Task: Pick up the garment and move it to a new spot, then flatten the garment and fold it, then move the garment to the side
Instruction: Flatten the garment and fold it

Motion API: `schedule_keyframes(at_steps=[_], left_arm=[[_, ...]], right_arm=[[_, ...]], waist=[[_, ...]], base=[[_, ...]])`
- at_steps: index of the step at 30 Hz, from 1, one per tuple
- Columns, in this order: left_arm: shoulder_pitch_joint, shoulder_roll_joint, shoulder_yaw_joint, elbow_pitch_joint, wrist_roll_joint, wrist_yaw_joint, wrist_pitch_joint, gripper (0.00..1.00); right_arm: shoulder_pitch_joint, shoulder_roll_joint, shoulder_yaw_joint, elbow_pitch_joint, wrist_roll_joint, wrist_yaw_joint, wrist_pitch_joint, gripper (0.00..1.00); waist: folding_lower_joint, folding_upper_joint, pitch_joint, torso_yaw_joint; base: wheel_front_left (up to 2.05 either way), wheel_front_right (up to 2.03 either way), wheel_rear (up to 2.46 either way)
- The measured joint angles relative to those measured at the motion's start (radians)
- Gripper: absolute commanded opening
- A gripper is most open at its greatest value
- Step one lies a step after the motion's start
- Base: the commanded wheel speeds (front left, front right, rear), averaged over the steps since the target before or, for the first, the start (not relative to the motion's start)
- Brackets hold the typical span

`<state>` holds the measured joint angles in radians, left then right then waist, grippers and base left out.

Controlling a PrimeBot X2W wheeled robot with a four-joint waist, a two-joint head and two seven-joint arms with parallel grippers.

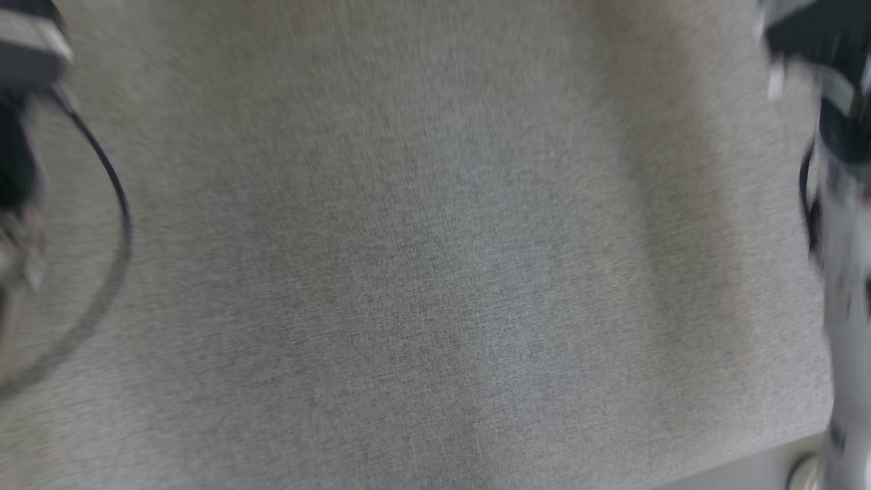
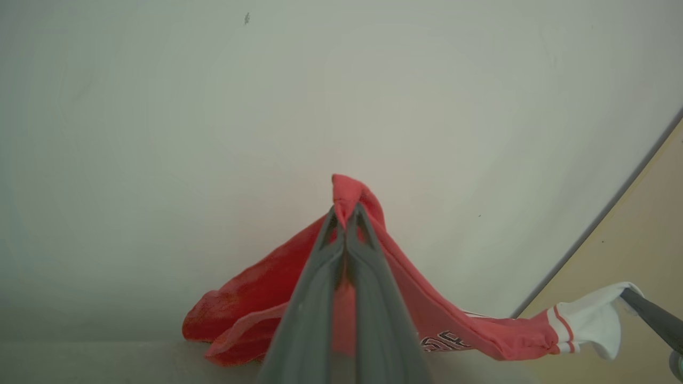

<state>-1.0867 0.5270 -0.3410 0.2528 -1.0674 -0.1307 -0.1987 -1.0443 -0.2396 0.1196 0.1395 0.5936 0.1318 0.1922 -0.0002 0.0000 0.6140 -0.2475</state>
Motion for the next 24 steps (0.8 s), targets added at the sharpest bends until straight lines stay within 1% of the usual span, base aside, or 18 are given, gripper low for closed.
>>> schedule_keyframes(at_steps=[2,3,5,7,10,12,15,19,24], left_arm=[[0.089,0.008,-0.018,-0.033,-0.02,0.0,-0.002,0.0],[0.174,0.01,-0.047,-0.054,-0.027,0.0,-0.011,0.0],[0.261,0.001,-0.076,-0.059,-0.027,0.0,-0.021,0.0],[0.343,-0.016,-0.104,-0.053,-0.024,0.0,-0.029,0.0],[0.451,-0.044,-0.127,-0.037,-0.017,0.005,-0.043,0.0],[0.511,-0.053,-0.134,-0.019,0.004,0.017,-0.048,0.0],[0.589,-0.076,-0.119,-0.001,0.003,0.017,-0.056,0.0],[0.684,-0.108,-0.081,0.005,0.009,0.016,-0.063,0.0],[0.801,-0.153,-0.047,-0.003,0.028,0.015,-0.064,0.0]], right_arm=[[0.118,0.005,-0.04,-0.067,-0.007,0.0,0.095,0.0],[0.242,0.016,-0.088,-0.133,-0.042,0.0,0.2,0.0],[0.359,0.042,-0.15,-0.205,-0.081,0.0,0.291,0.0],[0.46,0.079,-0.193,-0.271,-0.118,0.0,0.361,0.0],[0.597,0.139,-0.231,-0.342,-0.142,0.0,0.447,0.0],[0.667,0.162,-0.248,-0.375,-0.145,0.0,0.478,0.0],[0.742,0.178,-0.27,-0.402,-0.157,0.0,0.5,0.0],[0.816,0.186,-0.292,-0.399,-0.174,0.0,0.515,0.0],[0.88,0.188,-0.295,-0.385,-0.236,0.0,0.53,0.0]], waist=[[0.0,0.0,-0.037,0.006],[-0.0001,0.0,-0.075,0.013],[-0.0001,-0.0001,-0.112,0.02],[-0.0002,-0.0002,-0.148,0.029],[-0.0002,-0.0002,-0.197,0.042],[-0.0002,-0.0002,-0.227,0.051],[-0.0003,-0.0002,-0.266,0.063],[-0.0001,-0.0002,-0.308,0.079],[0.0,-0.0002,-0.348,0.098]], base=[[0.0,0.0,0.0],[0.0,0.0,0.0],[0.0,0.0,0.0],[0.0,0.0,0.0],[0.0,0.0,0.0],[0.0,0.0,0.0],[0.0,0.0,0.0],[0.0,0.0,0.0],[0.0,0.0,0.0]])
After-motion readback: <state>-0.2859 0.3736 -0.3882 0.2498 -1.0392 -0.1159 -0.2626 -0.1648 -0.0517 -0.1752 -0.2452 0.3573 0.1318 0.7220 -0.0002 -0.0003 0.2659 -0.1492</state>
